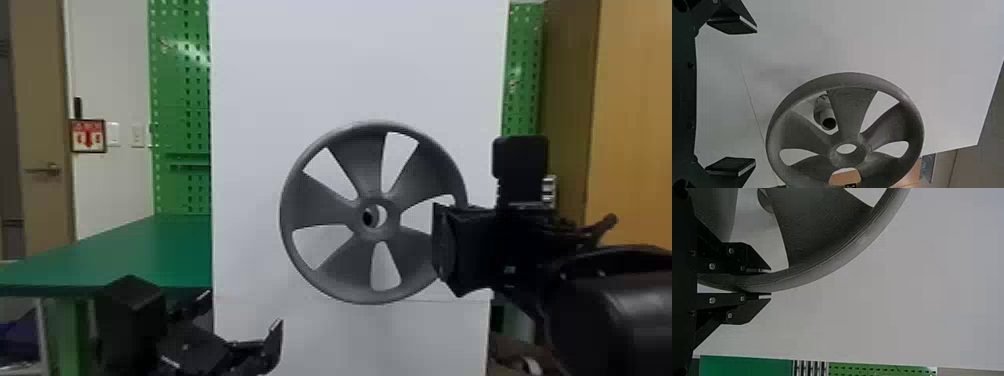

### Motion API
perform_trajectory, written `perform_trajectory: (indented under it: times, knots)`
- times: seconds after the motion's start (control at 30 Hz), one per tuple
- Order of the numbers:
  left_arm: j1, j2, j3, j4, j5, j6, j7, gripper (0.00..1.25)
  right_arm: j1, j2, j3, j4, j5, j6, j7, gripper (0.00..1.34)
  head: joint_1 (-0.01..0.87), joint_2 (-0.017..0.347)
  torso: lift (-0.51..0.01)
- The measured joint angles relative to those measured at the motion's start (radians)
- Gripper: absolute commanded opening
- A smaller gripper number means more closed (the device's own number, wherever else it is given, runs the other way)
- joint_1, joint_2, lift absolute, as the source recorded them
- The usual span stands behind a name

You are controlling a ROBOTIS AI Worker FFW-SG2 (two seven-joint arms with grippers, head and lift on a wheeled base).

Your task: Hold the wheel and insert it

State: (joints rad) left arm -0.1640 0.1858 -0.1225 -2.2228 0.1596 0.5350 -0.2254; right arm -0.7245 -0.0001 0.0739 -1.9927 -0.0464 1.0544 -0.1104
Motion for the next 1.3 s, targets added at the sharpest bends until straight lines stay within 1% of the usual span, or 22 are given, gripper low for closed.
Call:
perform_trajectory:
  times: [0.47, 0.8, 1.3]
  knots:
    - [0.000, 0.000, 0.001, 0.001, 0.000, -0.003, 0.000, 1.15, -0.024, 0.000, -0.008, 0.075, 0.002, -0.042, 0.001, 0.18, 0.097, 0.015, -0.442]
    - [0.001, 0.000, 0.002, 0.002, 0.000, -0.006, 0.000, 1.15, -0.029, 0.000, -0.021, 0.132, -0.009, -0.085, 0.002, 0.18, 0.097, 0.015, -0.442]
    - [0.001, 0.000, 0.003, 0.002, 0.000, -0.007, 0.000, 1.15, -0.062, 0.000, -0.010, 0.226, -0.009, -0.136, 0.002, 0.18, 0.097, 0.015, -0.442]
